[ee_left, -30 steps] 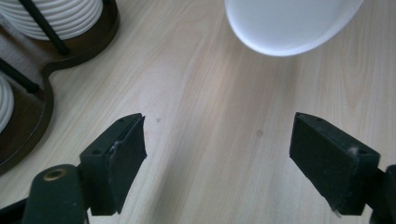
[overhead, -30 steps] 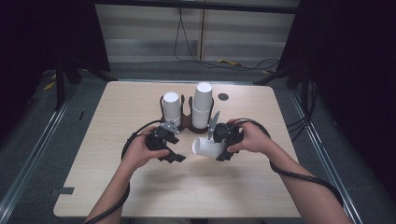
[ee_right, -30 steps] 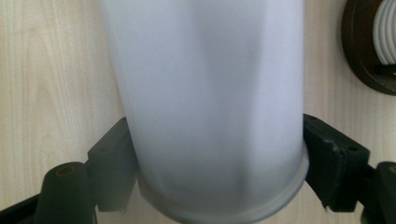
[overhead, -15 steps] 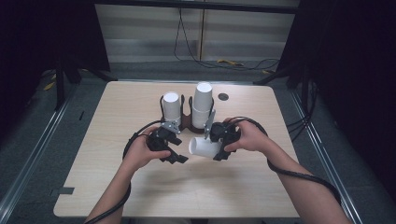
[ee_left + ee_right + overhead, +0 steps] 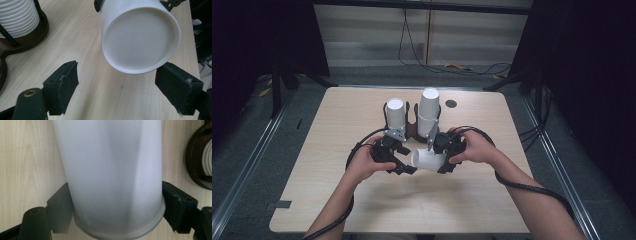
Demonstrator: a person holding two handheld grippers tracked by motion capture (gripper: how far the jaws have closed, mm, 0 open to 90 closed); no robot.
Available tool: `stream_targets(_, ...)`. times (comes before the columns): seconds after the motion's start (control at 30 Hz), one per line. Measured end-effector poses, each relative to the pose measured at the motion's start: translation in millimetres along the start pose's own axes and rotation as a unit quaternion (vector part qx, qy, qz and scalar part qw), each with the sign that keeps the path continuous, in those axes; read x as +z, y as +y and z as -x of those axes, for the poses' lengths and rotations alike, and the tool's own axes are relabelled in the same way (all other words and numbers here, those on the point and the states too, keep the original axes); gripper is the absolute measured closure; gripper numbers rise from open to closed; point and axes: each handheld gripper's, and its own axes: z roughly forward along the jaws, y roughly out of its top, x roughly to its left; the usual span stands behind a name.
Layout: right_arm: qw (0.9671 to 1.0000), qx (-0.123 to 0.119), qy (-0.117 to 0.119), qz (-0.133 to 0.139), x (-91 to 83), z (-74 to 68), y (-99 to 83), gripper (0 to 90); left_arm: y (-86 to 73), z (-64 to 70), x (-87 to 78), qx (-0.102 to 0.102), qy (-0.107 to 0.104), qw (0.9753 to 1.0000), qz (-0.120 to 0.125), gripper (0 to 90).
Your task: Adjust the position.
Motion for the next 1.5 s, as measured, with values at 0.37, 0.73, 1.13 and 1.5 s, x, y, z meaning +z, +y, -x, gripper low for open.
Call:
stream_targets(0.37, 1.0, -0.006, 0.0, 0.002, 1.9, -0.7, 4.6, 21.2, 3.2, 3.1, 3.1, 0.01, -0.009, 0.9999, 0.006, 18.9)
stream_targets(0.73, 0.9999, -0.011, 0.007, 0.008, 6.6, -0.2, 14.9, 21.0, 4.3, 3.1, 7.6, 0.025, -0.02, 0.9993, 0.019, 29.5)
stream_targets(1.13, 0.9995, -0.003, 0.01, 0.029, 5.2, 0.1, 6.7, 21.1, 3.3, 3.2, 8.8, 0.028, -0.025, 0.9991, 0.021, 32.5)
stream_targets(1.5, 0.9995, -0.01, 0.011, 0.029, 3.7, 0.2, 6.9, 21.0, 3.7, 3.1, 9.7, 0.016, -0.037, 0.9984, 0.039, 30.3)
